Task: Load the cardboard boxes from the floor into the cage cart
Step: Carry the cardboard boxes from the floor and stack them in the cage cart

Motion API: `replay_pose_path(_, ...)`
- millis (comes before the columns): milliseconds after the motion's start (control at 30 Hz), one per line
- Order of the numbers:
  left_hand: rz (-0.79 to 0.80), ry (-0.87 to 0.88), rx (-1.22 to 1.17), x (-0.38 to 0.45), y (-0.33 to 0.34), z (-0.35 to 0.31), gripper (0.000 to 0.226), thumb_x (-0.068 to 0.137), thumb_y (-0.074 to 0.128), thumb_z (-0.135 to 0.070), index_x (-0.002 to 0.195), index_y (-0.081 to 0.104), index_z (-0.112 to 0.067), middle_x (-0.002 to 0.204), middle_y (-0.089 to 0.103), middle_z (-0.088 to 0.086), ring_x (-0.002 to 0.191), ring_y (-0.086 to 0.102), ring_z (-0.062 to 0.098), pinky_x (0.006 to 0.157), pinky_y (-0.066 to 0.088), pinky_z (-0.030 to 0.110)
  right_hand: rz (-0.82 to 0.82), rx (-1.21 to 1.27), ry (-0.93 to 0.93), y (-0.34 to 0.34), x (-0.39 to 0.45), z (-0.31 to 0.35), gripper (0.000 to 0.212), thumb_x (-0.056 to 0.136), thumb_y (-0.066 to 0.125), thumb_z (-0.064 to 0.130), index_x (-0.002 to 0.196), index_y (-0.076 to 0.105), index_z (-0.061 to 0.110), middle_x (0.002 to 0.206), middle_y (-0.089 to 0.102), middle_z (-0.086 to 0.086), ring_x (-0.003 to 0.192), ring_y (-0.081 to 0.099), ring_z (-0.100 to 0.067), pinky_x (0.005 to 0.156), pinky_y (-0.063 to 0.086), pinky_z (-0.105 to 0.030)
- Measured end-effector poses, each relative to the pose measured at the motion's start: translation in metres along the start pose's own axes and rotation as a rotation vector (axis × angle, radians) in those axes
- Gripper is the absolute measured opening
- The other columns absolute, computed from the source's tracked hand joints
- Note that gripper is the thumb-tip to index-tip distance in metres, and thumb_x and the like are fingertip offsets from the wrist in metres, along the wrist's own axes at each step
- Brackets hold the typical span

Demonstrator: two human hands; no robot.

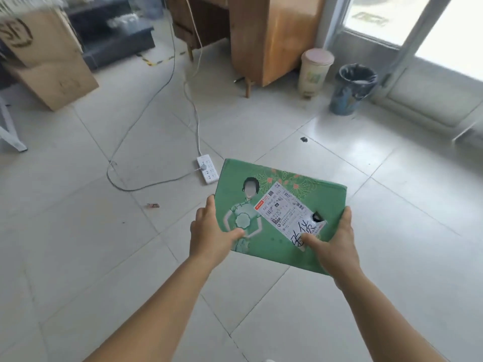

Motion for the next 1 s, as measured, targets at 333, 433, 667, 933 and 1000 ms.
replay_pose_path(333, 0.122, 0.34, -0.017, -0.081, -0.012, -0.138, 0.103, 0.072, 0.08, -0.034, 0.152, 0.015, -0.026, 0.139, 0.038, 0.007, 0.125, 0.042, 0.031, 0.102, 0.041, 0.043, -0.299, 0.151, 0.029, -0.16, -0.094, 0.015, 0.115, 0.075, 0.079, 0.025, 0.154, -0.004, 0.038, 0.149, 0.034, 0.0, 0.131, 0.039, -0.031, 0.108, 0.037, -0.054)
replay_pose_path(433, 0.163, 0.44, -0.027, -0.113, -0.007, -0.176, 0.098, 0.071, 0.08, -0.034, 0.149, 0.022, -0.026, 0.131, 0.044, 0.007, 0.118, 0.046, 0.03, 0.097, 0.044, 0.044, -0.401, 0.164, 0.03, -0.206, -0.124, 0.009, 0.115, 0.075, 0.078, 0.026, 0.155, -0.004, 0.036, 0.15, 0.034, -0.003, 0.131, 0.038, -0.032, 0.11, 0.034, -0.054)
replay_pose_path(667, 0.293, 0.683, -0.09, -0.192, 0.035, -0.281, 0.091, 0.068, 0.081, -0.035, 0.143, 0.029, -0.03, 0.117, 0.047, 0.002, 0.111, 0.048, 0.026, 0.094, 0.047, 0.045, -0.669, 0.212, 0.05, -0.326, -0.194, -0.018, 0.111, 0.07, 0.079, 0.028, 0.153, 0.006, 0.033, 0.136, 0.046, -0.002, 0.12, 0.049, -0.03, 0.105, 0.038, -0.055)
replay_pose_path(933, 0.495, 0.909, -0.123, -0.304, 0.142, -0.405, 0.092, 0.066, 0.081, -0.038, 0.142, 0.032, -0.032, 0.111, 0.047, -0.001, 0.107, 0.05, 0.027, 0.087, 0.052, 0.05, -0.949, 0.269, 0.106, -0.477, -0.253, -0.1, 0.117, 0.068, 0.081, 0.035, 0.155, 0.003, 0.034, 0.137, 0.046, -0.002, 0.125, 0.046, -0.03, 0.106, 0.039, -0.055)
replay_pose_path(1000, 0.544, 0.954, -0.133, -0.334, 0.176, -0.434, 0.091, 0.058, 0.078, -0.046, 0.138, 0.036, -0.034, 0.11, 0.049, -0.002, 0.104, 0.053, 0.027, 0.083, 0.054, 0.05, -1.009, 0.244, 0.124, -0.516, -0.266, -0.126, 0.116, 0.073, 0.082, 0.031, 0.156, 0.0, 0.029, 0.142, 0.043, -0.004, 0.129, 0.044, -0.028, 0.109, 0.036, -0.053)
Point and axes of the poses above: each hand's wrist, its own x-axis towards the middle knuckle, its own y-axis out of the palm, z = x × y, the point moved 3 cm from there along x, towards the middle knuckle
